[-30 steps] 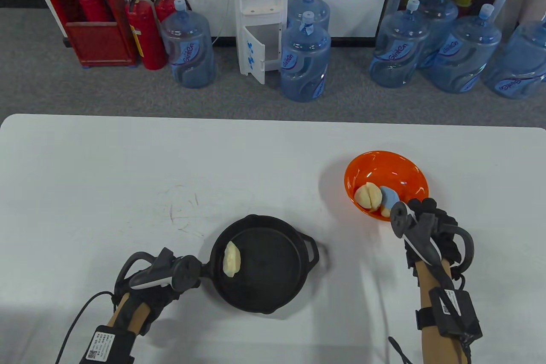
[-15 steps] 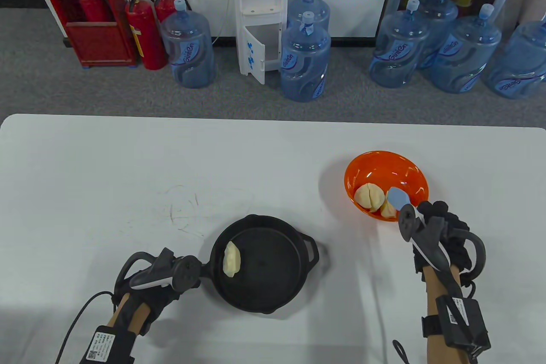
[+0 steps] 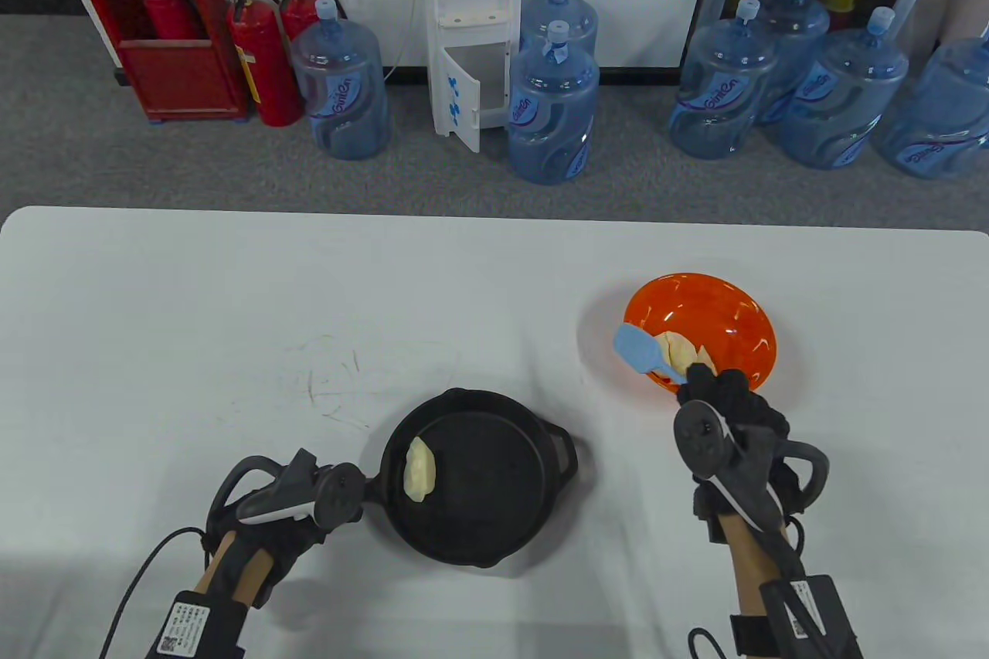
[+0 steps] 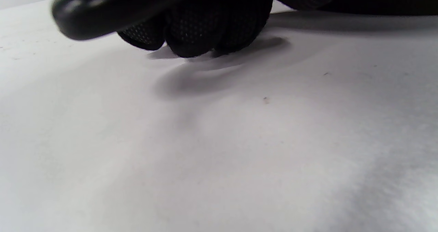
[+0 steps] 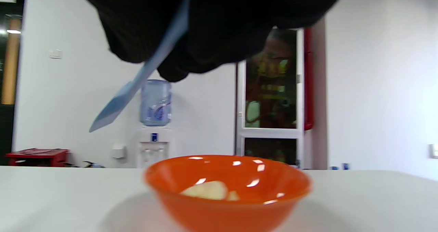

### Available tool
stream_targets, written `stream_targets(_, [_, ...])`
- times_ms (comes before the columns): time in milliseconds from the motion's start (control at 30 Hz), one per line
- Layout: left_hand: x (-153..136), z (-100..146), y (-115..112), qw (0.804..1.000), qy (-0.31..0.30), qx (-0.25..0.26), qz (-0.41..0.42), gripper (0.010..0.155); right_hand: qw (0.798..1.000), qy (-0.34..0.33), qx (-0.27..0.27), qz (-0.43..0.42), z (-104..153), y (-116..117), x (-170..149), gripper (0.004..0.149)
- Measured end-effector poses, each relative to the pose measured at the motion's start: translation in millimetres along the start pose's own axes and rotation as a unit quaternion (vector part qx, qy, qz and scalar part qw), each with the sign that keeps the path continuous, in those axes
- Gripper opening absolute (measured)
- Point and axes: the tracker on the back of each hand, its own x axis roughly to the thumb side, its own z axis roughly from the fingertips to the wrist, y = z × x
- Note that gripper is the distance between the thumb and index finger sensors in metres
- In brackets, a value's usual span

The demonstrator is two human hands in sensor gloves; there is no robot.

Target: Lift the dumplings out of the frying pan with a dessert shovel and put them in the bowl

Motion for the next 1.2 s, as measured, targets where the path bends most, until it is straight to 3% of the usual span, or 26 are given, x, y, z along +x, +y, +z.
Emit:
stream_targets(333, [0.7,-0.2,0.1,1.000,0.000,-0.004,-0.001,0.054,0.991,-0.130,0.019,-0.014,48.6,18.7,90.0,0.041])
stream_targets(567, [1.0,-0.3,0.1,1.000,0.000,-0.005,-0.002,0.054,0.979,-0.200,0.024,0.016,71.1,30.5,134.0,0.040])
stream_targets(900, [1.4,-0.3,0.0,1.000,0.000,-0.006,-0.001,0.055,0.968,-0.245,-0.007,0.046,88.1,38.8,156.3,0.040])
stream_targets(1200, [1.2,-0.3,-0.1,1.000,-0.001,-0.005,0.001,0.054,0.952,-0.302,-0.019,0.036,99.6,37.6,154.6,0.040])
